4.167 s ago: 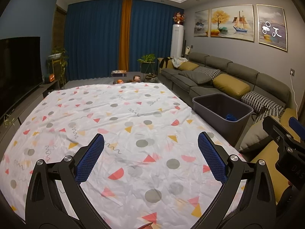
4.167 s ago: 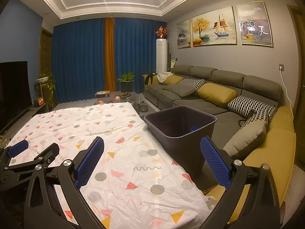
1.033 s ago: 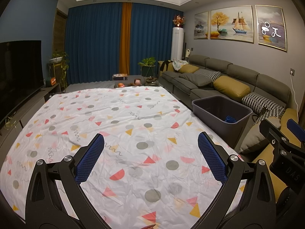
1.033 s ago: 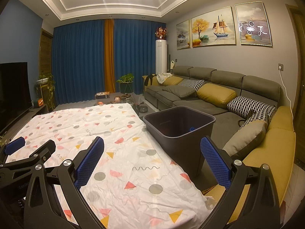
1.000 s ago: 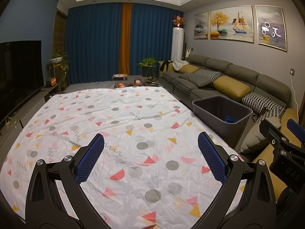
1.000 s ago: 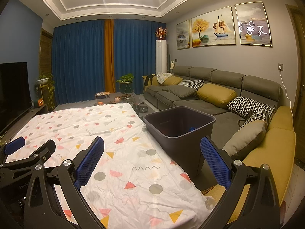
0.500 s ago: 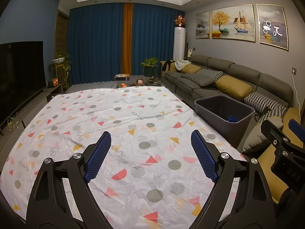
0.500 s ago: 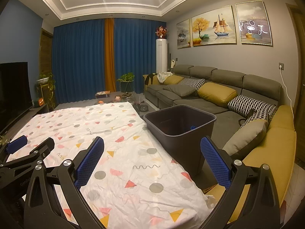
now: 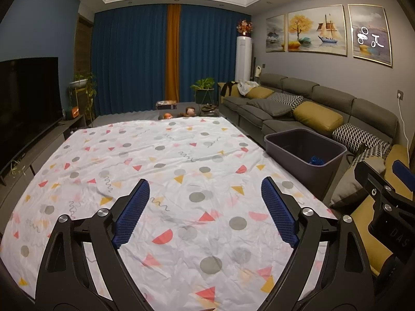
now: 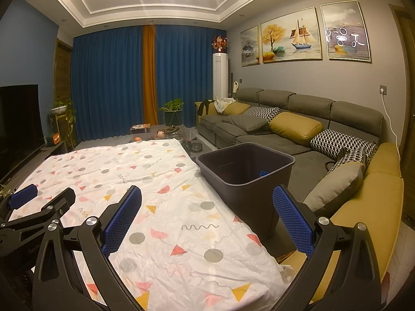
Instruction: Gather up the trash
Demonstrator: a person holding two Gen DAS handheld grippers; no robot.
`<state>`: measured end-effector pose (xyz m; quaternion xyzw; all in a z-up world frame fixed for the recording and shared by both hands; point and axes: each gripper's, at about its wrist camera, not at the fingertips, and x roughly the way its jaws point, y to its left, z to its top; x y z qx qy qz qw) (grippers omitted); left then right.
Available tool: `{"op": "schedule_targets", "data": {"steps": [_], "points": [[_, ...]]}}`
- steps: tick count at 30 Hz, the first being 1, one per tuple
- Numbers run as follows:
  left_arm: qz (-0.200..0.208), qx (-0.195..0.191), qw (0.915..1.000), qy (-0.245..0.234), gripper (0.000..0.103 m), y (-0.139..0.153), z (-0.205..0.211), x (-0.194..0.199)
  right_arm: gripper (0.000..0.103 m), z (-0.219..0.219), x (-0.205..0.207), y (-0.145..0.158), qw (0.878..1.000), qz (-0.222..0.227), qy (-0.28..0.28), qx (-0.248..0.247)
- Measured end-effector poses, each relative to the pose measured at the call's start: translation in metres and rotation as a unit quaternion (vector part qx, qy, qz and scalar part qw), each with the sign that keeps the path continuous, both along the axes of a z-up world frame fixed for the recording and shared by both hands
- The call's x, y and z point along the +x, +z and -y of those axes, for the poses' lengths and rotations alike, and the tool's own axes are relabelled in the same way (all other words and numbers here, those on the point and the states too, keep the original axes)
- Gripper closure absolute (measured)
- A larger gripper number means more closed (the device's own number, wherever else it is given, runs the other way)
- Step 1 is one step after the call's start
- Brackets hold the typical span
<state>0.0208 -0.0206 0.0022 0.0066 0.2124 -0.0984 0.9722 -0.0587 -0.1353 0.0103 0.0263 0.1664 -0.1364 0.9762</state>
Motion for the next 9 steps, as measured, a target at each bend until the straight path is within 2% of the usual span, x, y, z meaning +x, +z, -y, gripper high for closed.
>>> {"op": "schedule_targets", "data": {"steps": [9], "points": [[-0.004,0.001,0.9999,0.014,0.009,0.0001,-0.0019,0.0010,0.006,-0.0004,0.0007,0.0003,1.000,0.000,0.001,0.000]]}}
